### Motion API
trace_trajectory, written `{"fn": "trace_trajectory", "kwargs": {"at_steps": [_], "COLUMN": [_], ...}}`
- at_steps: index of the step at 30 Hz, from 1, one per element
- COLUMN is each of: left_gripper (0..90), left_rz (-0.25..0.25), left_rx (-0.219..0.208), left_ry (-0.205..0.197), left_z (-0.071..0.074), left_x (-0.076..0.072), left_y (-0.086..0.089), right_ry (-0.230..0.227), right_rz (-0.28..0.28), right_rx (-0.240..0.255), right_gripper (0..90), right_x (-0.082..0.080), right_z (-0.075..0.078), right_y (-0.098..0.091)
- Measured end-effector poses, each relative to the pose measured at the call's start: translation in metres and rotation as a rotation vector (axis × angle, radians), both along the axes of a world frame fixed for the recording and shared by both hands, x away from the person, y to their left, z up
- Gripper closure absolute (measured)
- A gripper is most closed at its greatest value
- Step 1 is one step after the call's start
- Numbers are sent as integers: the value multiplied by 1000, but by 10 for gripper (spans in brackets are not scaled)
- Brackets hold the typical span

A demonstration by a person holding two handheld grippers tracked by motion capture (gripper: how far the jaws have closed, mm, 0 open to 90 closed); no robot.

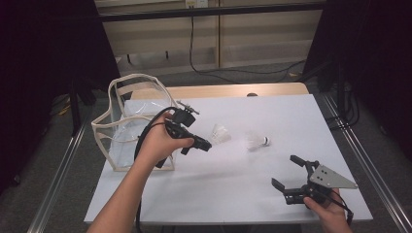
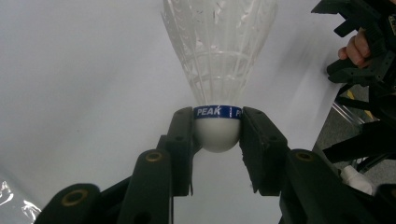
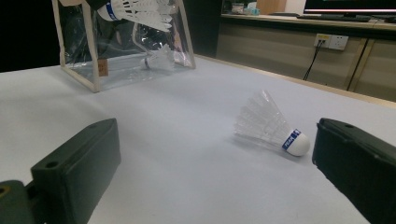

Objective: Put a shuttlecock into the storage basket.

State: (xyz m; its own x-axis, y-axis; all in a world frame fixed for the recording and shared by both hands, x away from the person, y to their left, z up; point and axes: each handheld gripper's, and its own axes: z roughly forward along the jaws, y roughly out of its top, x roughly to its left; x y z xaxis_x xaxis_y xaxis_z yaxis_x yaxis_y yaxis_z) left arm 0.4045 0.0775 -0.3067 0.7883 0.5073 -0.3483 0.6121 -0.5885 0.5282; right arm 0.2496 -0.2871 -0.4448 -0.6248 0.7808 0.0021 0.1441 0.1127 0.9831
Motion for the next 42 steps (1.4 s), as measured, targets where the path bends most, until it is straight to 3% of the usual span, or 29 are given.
{"fn": "trace_trajectory", "kwargs": {"at_steps": [30,42], "left_gripper": [658,658], "left_rz": [-4,1], "left_rx": [-11,-8], "left_ry": [25,18], "left_z": [25,38], "left_x": [4,6], "left_y": [6,8], "right_ry": [-2,-4], "right_rz": [2,2], "right_rx": [-1,-3], "right_gripper": [7,7], "right_x": [0,0], "right_z": [0,0], "right_y": [0,0]}}
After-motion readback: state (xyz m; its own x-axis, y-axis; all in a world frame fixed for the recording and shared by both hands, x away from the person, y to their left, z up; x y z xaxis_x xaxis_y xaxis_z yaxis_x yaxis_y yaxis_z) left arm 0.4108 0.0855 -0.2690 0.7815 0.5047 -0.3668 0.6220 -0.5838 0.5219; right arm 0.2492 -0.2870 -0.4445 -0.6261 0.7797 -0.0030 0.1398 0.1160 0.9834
